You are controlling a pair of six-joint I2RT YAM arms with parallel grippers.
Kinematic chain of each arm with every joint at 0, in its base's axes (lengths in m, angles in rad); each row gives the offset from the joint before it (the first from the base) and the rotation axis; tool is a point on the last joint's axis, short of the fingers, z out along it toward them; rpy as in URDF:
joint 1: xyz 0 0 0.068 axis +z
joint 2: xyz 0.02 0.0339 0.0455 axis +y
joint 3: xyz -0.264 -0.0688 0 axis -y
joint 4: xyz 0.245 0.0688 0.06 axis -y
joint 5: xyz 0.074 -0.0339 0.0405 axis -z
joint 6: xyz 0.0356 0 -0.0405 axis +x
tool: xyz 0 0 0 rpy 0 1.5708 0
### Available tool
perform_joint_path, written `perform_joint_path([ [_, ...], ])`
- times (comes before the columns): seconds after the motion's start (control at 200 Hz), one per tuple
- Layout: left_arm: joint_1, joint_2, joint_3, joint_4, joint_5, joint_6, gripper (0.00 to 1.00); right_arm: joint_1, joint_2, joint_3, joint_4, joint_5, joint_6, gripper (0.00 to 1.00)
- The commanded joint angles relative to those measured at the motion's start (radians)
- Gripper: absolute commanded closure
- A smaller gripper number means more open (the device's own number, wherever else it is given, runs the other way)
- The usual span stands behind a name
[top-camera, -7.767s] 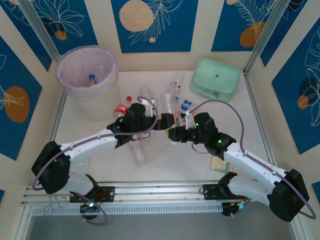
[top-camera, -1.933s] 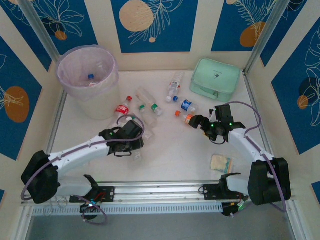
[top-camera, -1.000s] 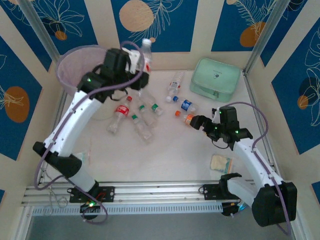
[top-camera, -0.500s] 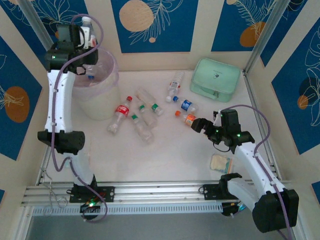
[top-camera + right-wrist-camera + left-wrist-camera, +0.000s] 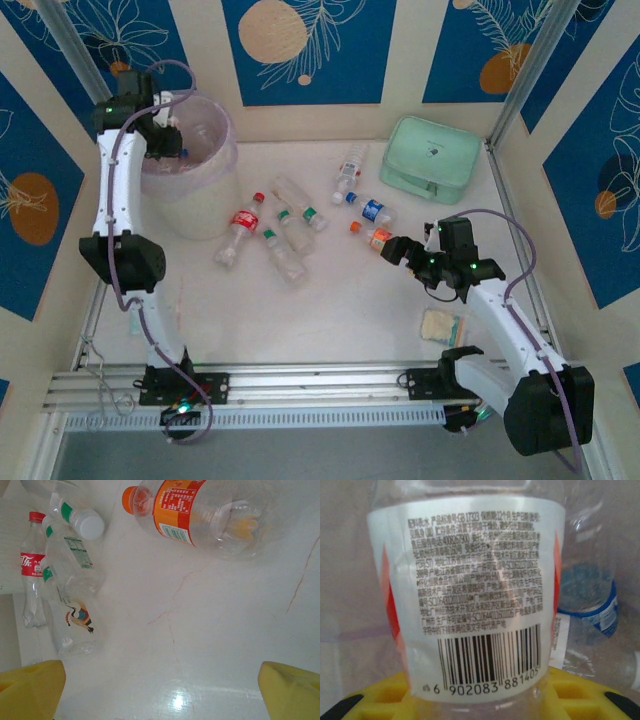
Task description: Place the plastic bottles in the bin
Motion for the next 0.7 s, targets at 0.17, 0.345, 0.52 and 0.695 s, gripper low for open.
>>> perform_joint_path([
  [0.17,-0.002,0.094,-0.096,0.045,0.038,0.01,0.58,0.002,-0.009,-0.026,0.001,-0.013,-0.008,0.01],
  [0.345,-0.003,0.106,-0.185,0.128,0.066,0.016,0.33,0.001,-0.016,-0.044,0.007,-0.007,-0.005,0.01],
  [0.52,-0.002,0.117,-0.24,0.149,0.079,0.017,0.13,-0.001,-0.005,-0.034,0.008,-0.009,-0.013,0.01],
  [0.695,-0.004,0.064,-0.253,0.154,0.079,0.016,0.0,-0.001,-0.001,-0.021,0.003,-0.004,-0.022,0.01],
])
